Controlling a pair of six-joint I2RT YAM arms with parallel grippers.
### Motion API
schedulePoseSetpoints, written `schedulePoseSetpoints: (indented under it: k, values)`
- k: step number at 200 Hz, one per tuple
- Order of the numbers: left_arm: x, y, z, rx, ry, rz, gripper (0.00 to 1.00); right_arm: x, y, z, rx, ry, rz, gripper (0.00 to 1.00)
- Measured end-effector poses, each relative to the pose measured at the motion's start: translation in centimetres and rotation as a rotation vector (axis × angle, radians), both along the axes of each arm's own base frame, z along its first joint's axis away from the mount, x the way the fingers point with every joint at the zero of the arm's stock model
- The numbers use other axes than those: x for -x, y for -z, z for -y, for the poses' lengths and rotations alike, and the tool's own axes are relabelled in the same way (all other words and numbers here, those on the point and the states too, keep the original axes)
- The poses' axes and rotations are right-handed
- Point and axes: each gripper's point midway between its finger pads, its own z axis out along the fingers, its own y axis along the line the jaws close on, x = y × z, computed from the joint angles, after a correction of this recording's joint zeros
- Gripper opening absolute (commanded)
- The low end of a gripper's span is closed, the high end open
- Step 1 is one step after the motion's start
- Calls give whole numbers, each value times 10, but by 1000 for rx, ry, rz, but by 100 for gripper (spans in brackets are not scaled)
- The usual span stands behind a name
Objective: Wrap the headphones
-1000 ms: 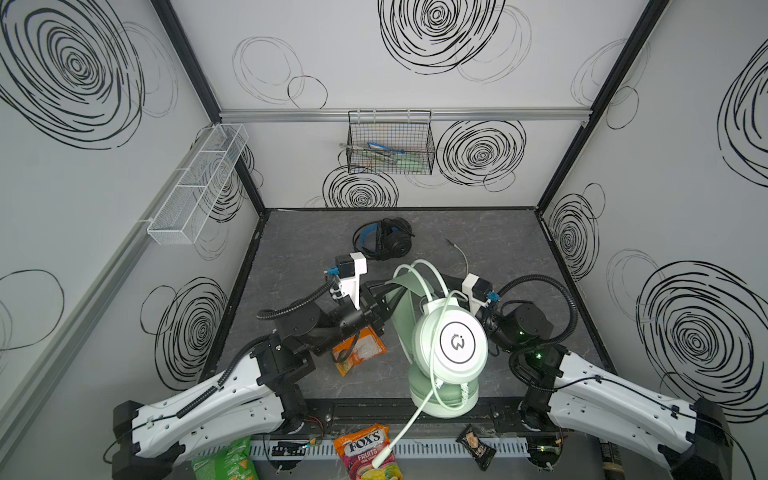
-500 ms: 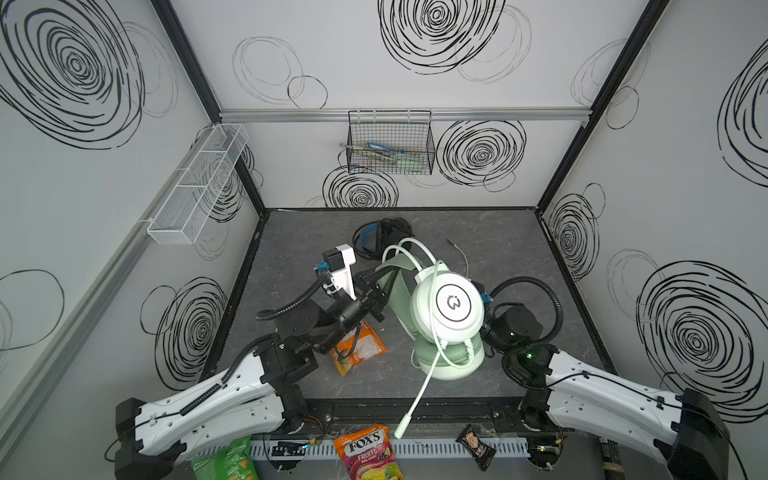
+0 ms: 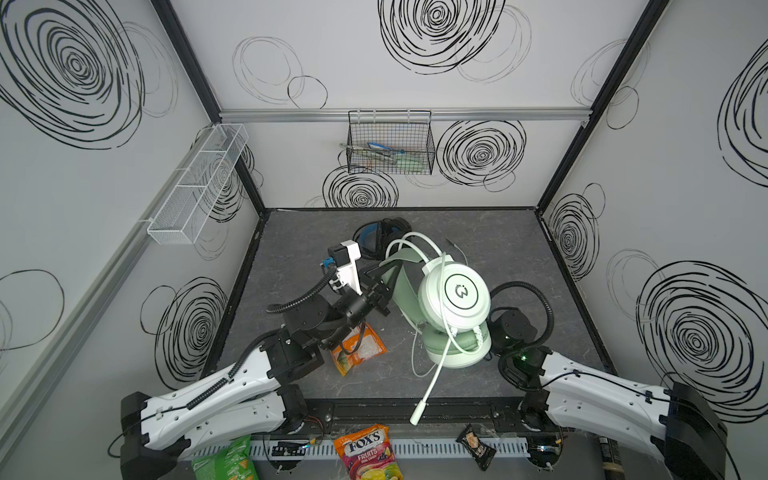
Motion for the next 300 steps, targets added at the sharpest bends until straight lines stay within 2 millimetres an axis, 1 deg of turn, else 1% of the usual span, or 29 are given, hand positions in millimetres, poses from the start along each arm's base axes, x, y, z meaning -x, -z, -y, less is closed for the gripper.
schedulePoseSetpoints:
  k: [36, 61, 89, 123, 138, 160, 189, 214, 226, 263, 300]
  values:
    - [-1, -22, -7, -2, -30, 5, 0, 11, 26, 2, 22, -49, -45, 79]
    - [-3, -29, -10, -7, -52, 1, 0, 18, 35, 2, 24, -80, -70, 79]
    - [-6, -23, -11, -39, -72, -15, 0, 18, 47, -3, 33, -89, -118, 80]
    - [-11, -14, -8, -91, -91, -28, 0, 19, 70, -13, 69, -101, -200, 83]
    - [-13, -12, -8, -116, -101, -32, 0, 26, 80, -18, 86, -124, -228, 84]
    - [-15, -14, -9, -138, -116, -24, 0, 38, 93, -23, 103, -154, -269, 84]
    - [-18, -19, -13, -140, -132, -18, 0, 47, 114, -21, 128, -149, -335, 85]
    - [-21, -19, -16, -142, -143, -20, 0, 46, 141, -17, 171, -109, -399, 86]
    - [-22, -17, -16, -147, -147, -23, 0, 44, 150, -16, 188, -88, -420, 86]
    - [-24, -16, -15, -158, -149, -29, 0, 43, 165, -16, 219, -51, -450, 86]
    - [-29, -16, -20, -159, -165, -30, 0, 45, 187, -19, 267, -45, -487, 85]
